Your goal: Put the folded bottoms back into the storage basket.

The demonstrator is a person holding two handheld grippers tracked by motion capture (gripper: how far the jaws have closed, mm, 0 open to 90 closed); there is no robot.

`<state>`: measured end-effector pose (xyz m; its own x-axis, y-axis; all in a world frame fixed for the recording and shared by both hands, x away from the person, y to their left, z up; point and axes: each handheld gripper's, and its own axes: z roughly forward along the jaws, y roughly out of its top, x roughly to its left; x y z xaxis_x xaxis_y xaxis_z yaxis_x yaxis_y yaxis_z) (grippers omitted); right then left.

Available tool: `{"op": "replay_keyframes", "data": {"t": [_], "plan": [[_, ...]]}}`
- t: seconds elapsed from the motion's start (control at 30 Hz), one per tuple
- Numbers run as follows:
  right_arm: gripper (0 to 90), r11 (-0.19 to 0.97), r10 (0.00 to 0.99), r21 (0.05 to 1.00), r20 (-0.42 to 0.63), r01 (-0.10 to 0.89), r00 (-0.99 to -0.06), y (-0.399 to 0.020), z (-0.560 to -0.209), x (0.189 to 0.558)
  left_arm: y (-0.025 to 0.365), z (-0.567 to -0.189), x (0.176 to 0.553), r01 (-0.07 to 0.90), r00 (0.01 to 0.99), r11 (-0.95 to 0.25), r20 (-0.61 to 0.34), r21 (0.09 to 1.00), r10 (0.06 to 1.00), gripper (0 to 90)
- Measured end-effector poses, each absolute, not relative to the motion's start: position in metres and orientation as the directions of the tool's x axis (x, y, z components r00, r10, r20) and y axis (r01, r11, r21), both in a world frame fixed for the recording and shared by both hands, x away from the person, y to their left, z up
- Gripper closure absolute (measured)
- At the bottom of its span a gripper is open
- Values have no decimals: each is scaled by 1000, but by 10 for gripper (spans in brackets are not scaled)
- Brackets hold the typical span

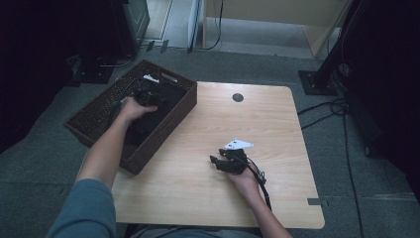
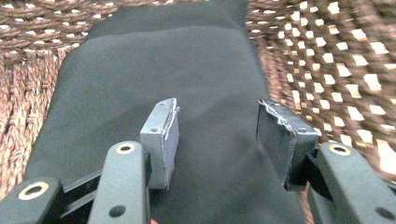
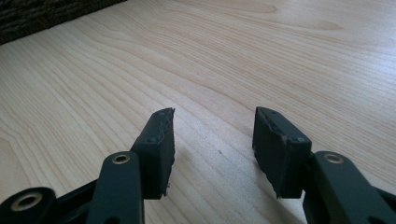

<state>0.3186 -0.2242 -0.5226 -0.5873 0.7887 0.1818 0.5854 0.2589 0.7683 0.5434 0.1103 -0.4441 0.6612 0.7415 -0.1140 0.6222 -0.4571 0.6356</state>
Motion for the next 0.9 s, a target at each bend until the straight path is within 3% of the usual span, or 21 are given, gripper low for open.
{"op": "replay_keyframes", "data": {"t": [0.23, 0.5, 0.9], "plan": [[485, 268, 789, 768, 172, 582, -590, -222, -522, 319, 111, -412, 527, 640, 662, -429, -174, 637, 729, 514], [485, 263, 789, 769, 176, 583, -588, -221, -523, 320, 101, -387, 495, 610, 691, -446, -165, 654, 703, 525], [484, 281, 793, 768, 152, 576, -590, -219, -522, 318, 83, -396, 465, 602, 718, -482, -167, 637, 676, 569]]}}
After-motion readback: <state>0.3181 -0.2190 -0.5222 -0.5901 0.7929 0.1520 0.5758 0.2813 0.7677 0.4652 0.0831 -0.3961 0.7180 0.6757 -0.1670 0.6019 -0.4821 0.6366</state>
